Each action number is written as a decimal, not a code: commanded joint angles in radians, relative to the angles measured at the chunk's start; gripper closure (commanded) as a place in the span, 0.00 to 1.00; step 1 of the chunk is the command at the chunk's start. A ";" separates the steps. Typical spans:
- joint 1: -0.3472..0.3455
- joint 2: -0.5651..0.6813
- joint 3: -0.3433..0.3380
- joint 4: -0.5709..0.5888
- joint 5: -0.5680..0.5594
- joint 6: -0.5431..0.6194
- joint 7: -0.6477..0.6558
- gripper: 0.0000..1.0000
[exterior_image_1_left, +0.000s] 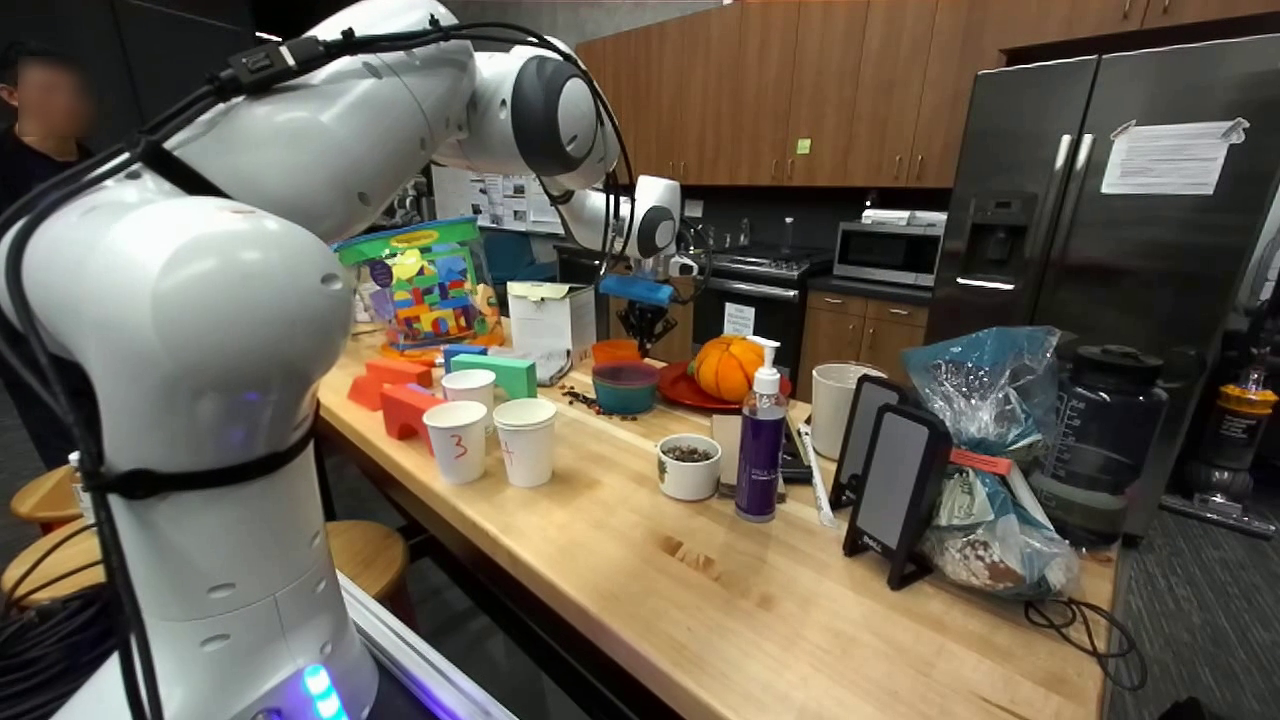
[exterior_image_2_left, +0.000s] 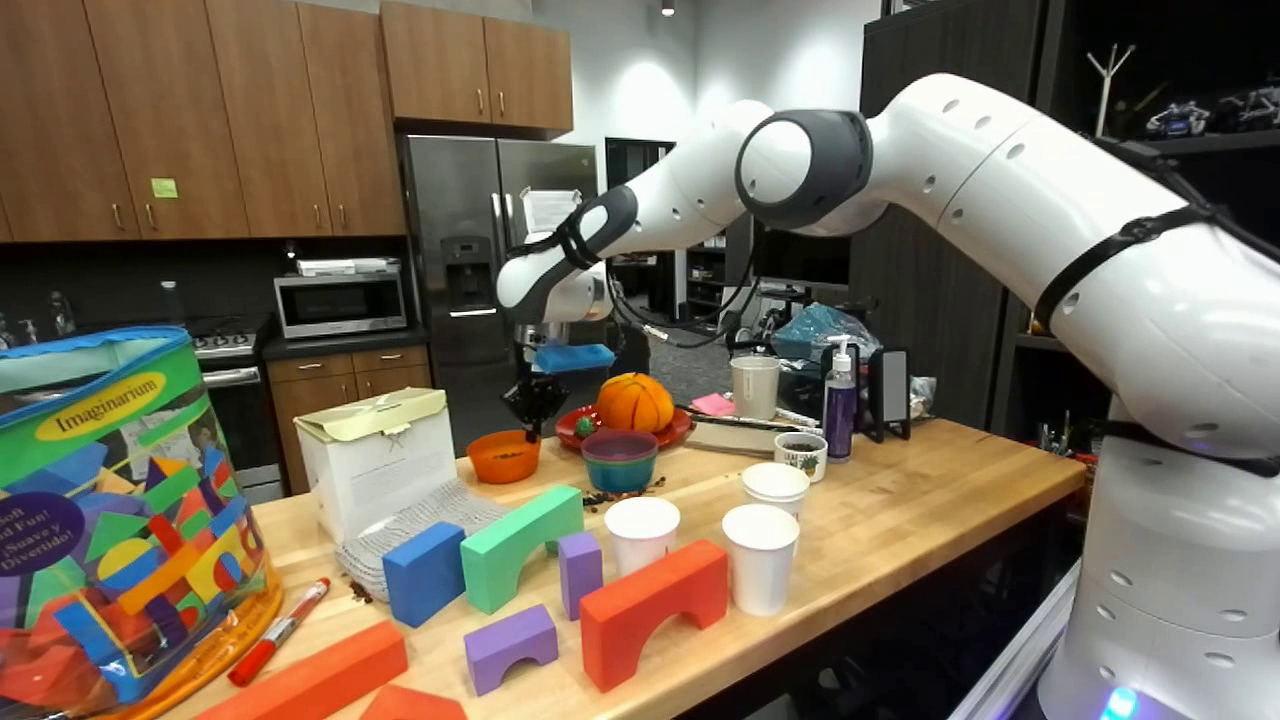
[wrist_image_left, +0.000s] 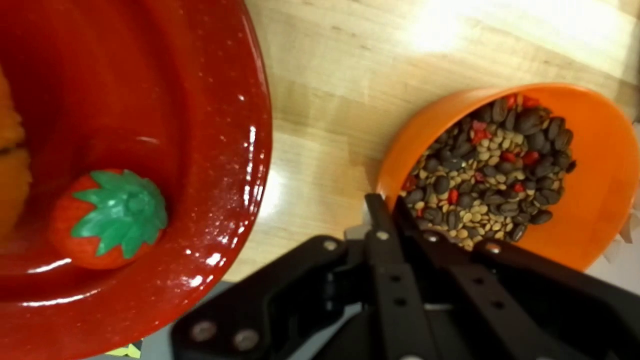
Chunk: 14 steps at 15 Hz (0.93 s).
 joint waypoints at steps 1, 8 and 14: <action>-0.024 -0.078 0.008 -0.126 0.020 0.020 -0.038 0.99; -0.029 -0.141 0.001 -0.264 0.010 0.101 -0.045 0.99; -0.029 -0.169 -0.001 -0.366 0.006 0.160 -0.046 0.48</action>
